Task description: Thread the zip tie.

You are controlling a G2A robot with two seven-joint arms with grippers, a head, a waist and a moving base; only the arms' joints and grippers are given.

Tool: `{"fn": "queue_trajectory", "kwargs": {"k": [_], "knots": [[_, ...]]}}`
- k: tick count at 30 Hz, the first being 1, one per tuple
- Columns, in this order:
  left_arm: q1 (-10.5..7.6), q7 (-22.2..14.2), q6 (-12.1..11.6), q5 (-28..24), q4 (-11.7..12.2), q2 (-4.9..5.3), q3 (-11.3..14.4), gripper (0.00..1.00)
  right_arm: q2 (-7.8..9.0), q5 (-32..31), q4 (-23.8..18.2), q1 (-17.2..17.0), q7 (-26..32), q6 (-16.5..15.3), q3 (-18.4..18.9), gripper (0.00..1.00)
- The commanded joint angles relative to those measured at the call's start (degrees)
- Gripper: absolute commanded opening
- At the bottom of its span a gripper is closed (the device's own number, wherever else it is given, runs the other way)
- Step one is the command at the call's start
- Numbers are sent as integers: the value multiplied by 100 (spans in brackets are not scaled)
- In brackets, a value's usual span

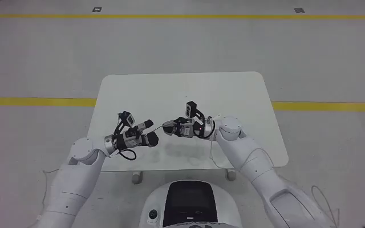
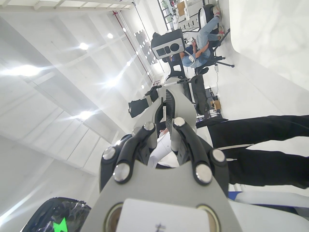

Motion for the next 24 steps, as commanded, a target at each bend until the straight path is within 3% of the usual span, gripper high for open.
{"fn": "queue_trajectory", "kwargs": {"k": [1, 6, 24], "knots": [[1, -11, -11, -13, 1, 9, 12, 80, 1, -5, -28, -17, -45, -7, -25, 0], [12, -17, -36, -42, 9, 30, 35, 49, 13, -64, -48, -29, -138, -1, -67, 0], [36, 76, -69, -161, 21, 97, 90, 31, 155, -345, -469, -181, -164, 128, -43, 0]]}}
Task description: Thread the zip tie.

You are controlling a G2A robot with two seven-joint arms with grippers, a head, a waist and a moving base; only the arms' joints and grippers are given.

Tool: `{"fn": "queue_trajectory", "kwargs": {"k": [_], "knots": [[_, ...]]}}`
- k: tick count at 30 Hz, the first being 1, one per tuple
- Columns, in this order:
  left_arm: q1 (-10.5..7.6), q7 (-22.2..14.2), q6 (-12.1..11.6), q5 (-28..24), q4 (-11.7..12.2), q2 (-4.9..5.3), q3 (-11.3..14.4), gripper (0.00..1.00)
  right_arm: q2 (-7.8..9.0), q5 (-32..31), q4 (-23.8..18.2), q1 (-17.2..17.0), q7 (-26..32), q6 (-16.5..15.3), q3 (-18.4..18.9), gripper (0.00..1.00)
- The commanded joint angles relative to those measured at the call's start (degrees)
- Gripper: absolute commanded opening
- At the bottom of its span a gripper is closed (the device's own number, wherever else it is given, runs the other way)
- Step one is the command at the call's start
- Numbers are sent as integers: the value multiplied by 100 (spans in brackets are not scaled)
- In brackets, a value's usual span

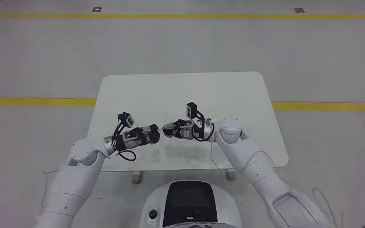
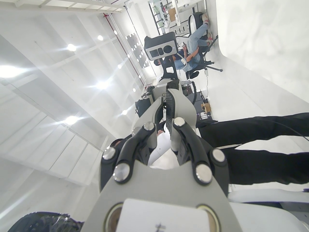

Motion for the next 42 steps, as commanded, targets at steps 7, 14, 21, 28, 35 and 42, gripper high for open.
{"fn": "queue_trajectory", "kwargs": {"k": [7, 14, 21, 28, 35, 42], "knots": [[7, 23, -22, -33, -2, 27, 34, 23, 32, 1, -69, -27, 97, 13, -56, 0], [7, 42, -34, -38, -5, 47, 89, 17, 49, 89, -96, -48, 97, -29, -78, 0], [-24, 59, -37, -46, 7, 65, 141, 13, 67, 148, -128, -62, 114, -33, -109, 0], [-39, 89, -36, -65, 20, 85, 172, 12, 86, 208, -146, -44, 206, -43, -139, 0], [-58, 97, -43, -86, 33, 105, 206, 10, 92, 255, -145, -13, 199, -47, -192, 0], [-92, 104, -41, -96, 53, 121, 250, 8, 96, 298, -107, 26, 198, -51, -239, 0]]}}
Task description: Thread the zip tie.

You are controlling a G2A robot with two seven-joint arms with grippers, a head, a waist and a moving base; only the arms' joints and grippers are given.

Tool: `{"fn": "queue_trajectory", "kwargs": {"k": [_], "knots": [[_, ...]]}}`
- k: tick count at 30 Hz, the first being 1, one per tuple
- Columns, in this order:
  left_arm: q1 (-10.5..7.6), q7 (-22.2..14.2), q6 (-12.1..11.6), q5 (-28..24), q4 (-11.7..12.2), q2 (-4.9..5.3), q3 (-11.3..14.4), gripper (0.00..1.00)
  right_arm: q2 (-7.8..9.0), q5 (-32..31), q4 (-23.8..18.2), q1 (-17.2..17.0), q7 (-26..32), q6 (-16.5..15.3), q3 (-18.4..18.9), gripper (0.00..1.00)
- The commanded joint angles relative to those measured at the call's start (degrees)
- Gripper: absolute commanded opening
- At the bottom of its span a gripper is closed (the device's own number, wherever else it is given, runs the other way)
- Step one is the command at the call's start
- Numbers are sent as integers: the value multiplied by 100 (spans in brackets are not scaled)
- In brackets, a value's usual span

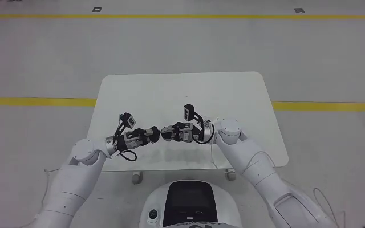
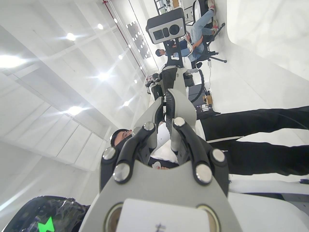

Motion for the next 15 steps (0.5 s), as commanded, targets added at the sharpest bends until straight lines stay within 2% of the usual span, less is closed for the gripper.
{"fn": "queue_trajectory", "kwargs": {"k": [1, 3, 4, 7, 8, 9, 15], "knots": [[-10, 5, 2, -4, 7, 5, 13, 8, 1, 5, 12, 15, 2, 11, -19, 0], [-19, 11, 4, -6, 14, 9, 25, 5, 1, 12, 24, 26, -5, 9, -32, 0], [-26, 15, 4, -8, 21, 11, 33, 0, 2, 19, 34, 33, -10, 5, -38, 0], [-42, 15, -3, -22, 43, 16, 52, 0, 5, 30, 57, 49, -10, -6, -45, 0], [-50, 14, -9, -29, 56, 18, 59, 0, 10, 37, 67, 53, -41, -30, -29, 45], [-55, 11, -15, -34, 64, 20, 65, 0, 15, 60, 64, 49, -58, -60, -6, 100], [-82, -45, -69, -81, 125, 37, 70, 0, 92, 106, -11, -15, -111, -142, 217, 100]]}}
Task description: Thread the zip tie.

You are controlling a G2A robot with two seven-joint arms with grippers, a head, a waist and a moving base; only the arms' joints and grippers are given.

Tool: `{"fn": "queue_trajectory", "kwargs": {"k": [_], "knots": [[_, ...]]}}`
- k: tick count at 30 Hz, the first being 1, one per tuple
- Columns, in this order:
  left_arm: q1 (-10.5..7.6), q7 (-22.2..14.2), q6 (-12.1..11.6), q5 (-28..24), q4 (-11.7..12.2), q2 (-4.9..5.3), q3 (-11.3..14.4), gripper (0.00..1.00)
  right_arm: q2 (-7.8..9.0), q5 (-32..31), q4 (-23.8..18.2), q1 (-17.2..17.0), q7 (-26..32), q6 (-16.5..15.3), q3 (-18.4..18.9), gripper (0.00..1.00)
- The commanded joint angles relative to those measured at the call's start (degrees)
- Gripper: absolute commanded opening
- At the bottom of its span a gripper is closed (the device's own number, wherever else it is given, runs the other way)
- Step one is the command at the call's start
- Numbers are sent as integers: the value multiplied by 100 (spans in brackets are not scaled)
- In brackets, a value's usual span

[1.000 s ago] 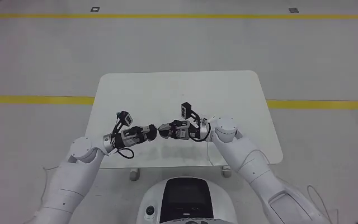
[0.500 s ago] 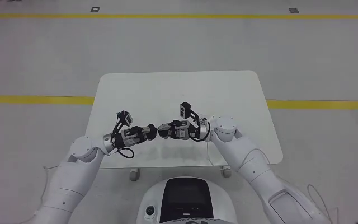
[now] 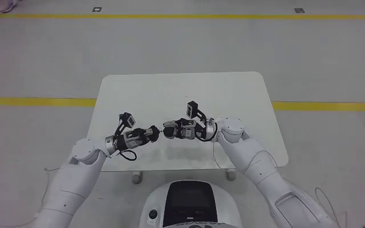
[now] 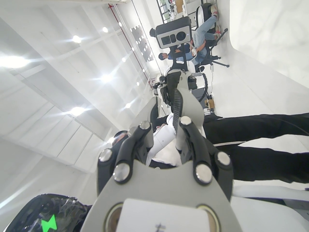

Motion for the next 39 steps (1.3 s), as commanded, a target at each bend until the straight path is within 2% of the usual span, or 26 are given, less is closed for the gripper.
{"fn": "queue_trajectory", "kwargs": {"k": [1, 6, 16, 19, 21, 23, 28, 33, 36, 39], "knots": [[-8, -25, -18, -22, 18, 6, -2, 0, 33, 1, -46, -30, -38, -7, 94, 100], [-38, -117, -114, -93, 61, 21, -16, 0, 102, 69, -222, -163, -178, -69, 314, 100], [-55, -138, -170, -107, 70, 24, -11, 0, 102, 69, -222, -163, -178, -69, 314, 100], [-22, -53, -396, -411, 44, 8, -52, 0, 102, 69, -222, -163, -178, -69, 314, 100], [-33, -48, -840, -435, 50, 20, -198, 0, 102, 69, -222, -163, -178, -69, 314, 100], [-29, -84, -1063, -538, 6, 26, -304, 0, 102, 69, -222, -163, -178, -69, 314, 100], [-63, -106, -1063, -343, -151, 12, -666, 0, 102, 69, -222, -163, -178, -69, 314, 100], [-21, -259, -1063, -486, -182, -98, -966, 0, 102, 69, -222, -163, -178, -69, 314, 100], [-16, -411, -1063, -482, -169, -151, -1063, 0, 113, 30, -206, -165, -222, -112, 351, 100], [-16, -411, -1063, -482, -169, -151, -1063, 0, 216, -527, -296, -196, -428, -337, 533, 100]]}}
